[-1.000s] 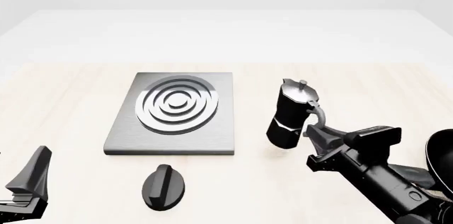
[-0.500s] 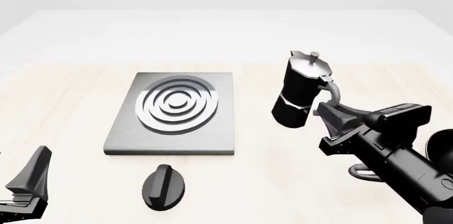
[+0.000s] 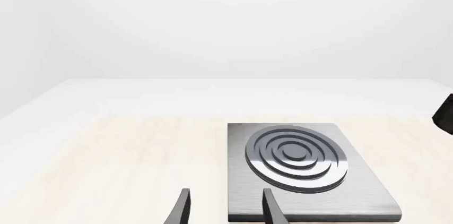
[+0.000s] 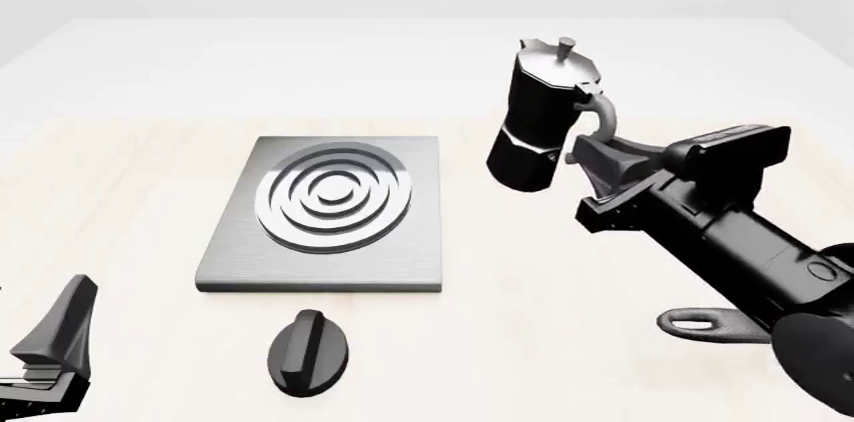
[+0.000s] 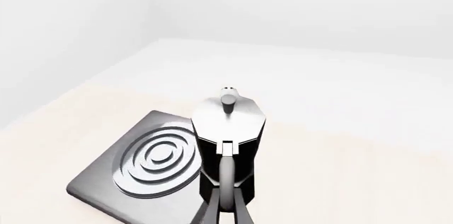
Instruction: Put the moka pot on the stove.
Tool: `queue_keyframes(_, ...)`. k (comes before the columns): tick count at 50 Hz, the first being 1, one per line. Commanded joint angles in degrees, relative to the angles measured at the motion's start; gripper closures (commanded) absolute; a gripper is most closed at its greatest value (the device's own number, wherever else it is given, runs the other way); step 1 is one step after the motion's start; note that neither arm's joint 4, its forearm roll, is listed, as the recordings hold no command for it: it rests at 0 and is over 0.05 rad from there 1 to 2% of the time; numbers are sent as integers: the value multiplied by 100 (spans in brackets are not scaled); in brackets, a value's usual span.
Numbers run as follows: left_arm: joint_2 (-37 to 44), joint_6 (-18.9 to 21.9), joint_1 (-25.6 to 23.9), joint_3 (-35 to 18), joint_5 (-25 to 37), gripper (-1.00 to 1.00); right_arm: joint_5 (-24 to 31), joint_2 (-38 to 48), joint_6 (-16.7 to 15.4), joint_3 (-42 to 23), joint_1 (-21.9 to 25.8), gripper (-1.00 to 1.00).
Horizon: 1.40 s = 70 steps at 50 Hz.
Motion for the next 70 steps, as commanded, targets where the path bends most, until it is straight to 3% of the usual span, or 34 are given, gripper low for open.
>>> queue_keyframes(1,0,0,0,0,0,-100,-102,373,24,-517,160,100)
queue_keyframes(29,0,0,0,0,0,-100,-577,1549,108,-1345,432,100)
queue_keyframes(70,0,0,0,0,0,-100,-582,2990,157,-2567,887,100)
